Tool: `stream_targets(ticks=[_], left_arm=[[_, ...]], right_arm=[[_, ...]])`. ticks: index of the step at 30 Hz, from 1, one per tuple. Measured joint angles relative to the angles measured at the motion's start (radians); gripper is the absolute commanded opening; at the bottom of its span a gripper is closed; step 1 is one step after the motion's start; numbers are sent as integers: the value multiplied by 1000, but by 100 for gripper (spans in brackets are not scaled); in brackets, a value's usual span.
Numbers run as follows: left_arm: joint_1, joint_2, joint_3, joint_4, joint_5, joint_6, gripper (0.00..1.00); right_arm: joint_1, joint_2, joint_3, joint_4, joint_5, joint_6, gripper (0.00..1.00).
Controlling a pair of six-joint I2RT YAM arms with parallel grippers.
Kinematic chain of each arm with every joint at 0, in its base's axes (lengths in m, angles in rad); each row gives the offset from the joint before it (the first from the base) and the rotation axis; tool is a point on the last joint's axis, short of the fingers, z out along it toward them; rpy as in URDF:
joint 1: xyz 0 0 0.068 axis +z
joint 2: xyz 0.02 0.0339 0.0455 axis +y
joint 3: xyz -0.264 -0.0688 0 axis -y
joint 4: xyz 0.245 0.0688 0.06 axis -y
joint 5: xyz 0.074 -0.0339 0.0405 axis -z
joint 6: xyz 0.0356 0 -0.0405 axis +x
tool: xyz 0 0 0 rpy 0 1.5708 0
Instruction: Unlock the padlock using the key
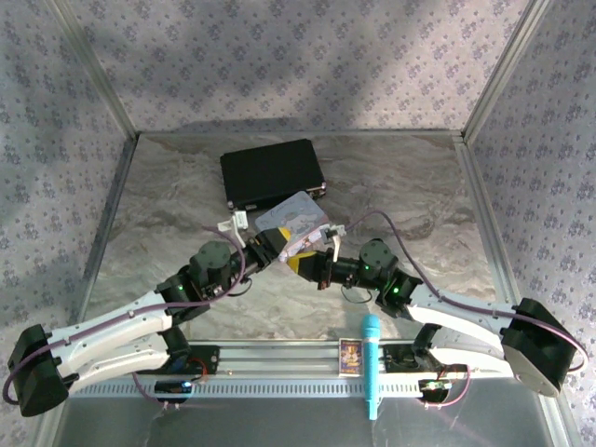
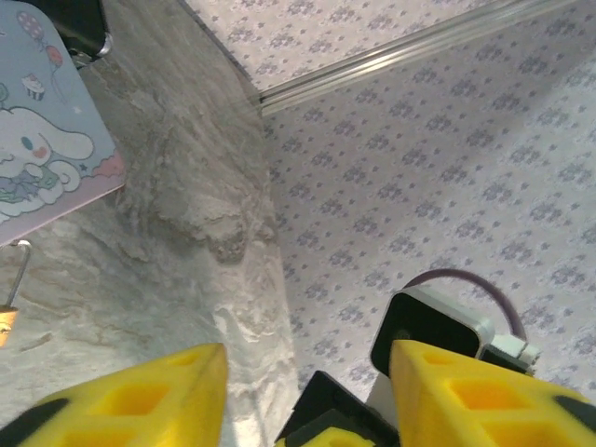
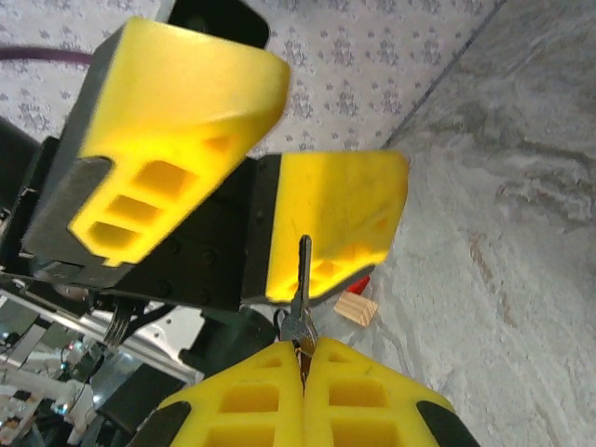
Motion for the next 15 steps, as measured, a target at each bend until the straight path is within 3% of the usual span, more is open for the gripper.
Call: stream_targets(ticks=[5,15], left_arm=[[1,8,7,-63,12,26,42],[4,48,39,-75,103,98,0]], right_arm=[[-4,-3,0,-14,-25,0,0],[-51,2,0,-16,-88,31,0]])
